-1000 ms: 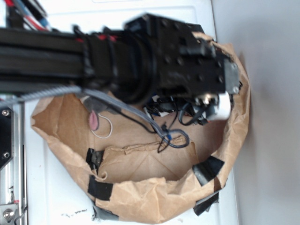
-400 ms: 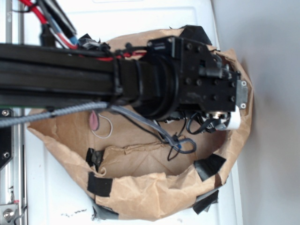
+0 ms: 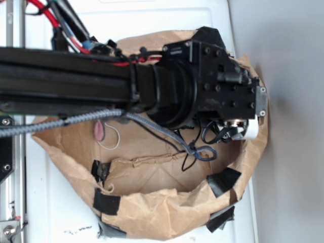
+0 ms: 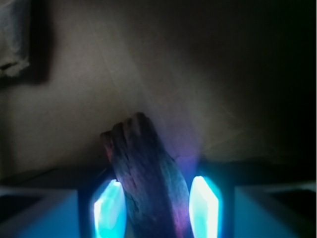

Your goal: Grab the wood chip.

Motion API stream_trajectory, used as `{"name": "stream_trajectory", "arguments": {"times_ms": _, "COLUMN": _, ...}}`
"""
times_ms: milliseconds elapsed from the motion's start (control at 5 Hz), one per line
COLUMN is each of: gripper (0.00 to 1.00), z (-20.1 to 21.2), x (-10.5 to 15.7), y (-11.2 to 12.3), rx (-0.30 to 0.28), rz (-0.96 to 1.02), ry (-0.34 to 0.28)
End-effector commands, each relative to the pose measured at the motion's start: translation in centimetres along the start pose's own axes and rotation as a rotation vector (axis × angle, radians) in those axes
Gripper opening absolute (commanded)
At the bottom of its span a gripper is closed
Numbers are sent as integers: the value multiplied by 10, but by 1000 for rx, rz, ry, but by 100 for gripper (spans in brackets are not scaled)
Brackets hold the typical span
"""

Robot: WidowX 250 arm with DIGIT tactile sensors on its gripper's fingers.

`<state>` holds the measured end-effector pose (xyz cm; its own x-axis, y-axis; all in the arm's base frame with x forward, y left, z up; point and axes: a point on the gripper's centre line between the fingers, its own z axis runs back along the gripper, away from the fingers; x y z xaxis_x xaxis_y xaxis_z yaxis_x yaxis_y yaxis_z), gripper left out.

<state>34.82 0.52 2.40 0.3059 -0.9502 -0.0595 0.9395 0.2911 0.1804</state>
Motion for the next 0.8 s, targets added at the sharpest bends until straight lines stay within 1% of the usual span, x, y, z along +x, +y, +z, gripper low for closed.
{"name": "stream_trajectory", "arguments": {"times_ms": 0, "gripper": 0, "z": 31, "x": 9, "y": 2, "rx": 118, "rz": -66, "ry": -77}}
{"name": "stream_trajectory", "arguments": {"times_ms": 200, "gripper": 0, "z": 63, "x": 3, "y": -6, "rx": 162, "rz": -18, "ry": -131}}
{"name": "stream_trajectory", "arguments": {"times_ms": 400, "gripper": 0, "z": 121, "x": 1, "y": -36, "rx": 45, "rz": 81, "ry": -208}}
{"name": "stream_trajectory", "arguments": {"times_ms": 600, "gripper": 0, "z": 161, "x": 7, "y": -44, "rx": -57, "rz": 148, "ry": -141}}
